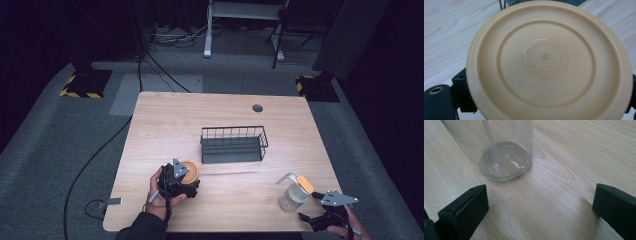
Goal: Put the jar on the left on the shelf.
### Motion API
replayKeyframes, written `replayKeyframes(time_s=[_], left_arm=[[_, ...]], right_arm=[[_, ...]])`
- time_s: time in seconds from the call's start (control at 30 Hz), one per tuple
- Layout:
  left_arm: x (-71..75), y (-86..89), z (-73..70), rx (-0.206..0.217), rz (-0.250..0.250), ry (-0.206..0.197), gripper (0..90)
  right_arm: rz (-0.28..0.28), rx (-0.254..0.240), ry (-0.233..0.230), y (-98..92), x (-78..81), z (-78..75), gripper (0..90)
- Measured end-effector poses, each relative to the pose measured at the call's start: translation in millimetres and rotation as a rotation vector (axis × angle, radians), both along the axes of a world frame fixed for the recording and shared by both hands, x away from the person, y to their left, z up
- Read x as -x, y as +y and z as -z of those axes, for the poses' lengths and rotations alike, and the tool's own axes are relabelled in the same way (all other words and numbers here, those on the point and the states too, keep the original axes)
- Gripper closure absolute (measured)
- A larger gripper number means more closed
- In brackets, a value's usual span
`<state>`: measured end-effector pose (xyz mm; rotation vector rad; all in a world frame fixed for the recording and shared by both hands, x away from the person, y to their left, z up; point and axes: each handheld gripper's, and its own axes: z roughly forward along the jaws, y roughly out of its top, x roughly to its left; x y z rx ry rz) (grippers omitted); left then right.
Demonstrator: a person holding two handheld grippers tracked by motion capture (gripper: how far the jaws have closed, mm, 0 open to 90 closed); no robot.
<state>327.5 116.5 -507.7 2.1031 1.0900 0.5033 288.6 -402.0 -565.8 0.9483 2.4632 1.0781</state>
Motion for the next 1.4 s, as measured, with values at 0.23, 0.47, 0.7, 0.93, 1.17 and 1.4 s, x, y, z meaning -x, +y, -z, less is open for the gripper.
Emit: replayKeyframes(time_s=[0.23,0.47,0.7,0.93,1.17,1.4], left_arm=[[2.1,-5.7,-2.8,-0.007,0.018,0.002,9.3],[3.6,-11.1,-6.9,0.001,0.029,0.007,9.3],[3.2,-18.8,-10.4,-0.003,0.048,0.009,9.3],[1.2,-22.6,-18.2,0.016,0.06,0.003,9.3],[-3.4,-29.0,-29.2,0.017,0.064,0.01,9.3],[-7.3,-35.4,-42.5,0.022,0.079,0.004,9.3]], right_arm=[[0.001,0.0,0.0,0.0,0.1,0.0,0.0],[0.0,0.0,0.0,-0.1,0.1,0.0,0.1],[0.0,0.0,0.0,-0.2,0.3,0.0,0.1],[0.001,0.0,-0.001,-0.2,0.3,0.1,0.1],[0.002,0.0,-0.001,-0.2,0.4,0.1,0.1],[0.002,0.0,0.0,-0.2,0.4,0.0,0.1]])
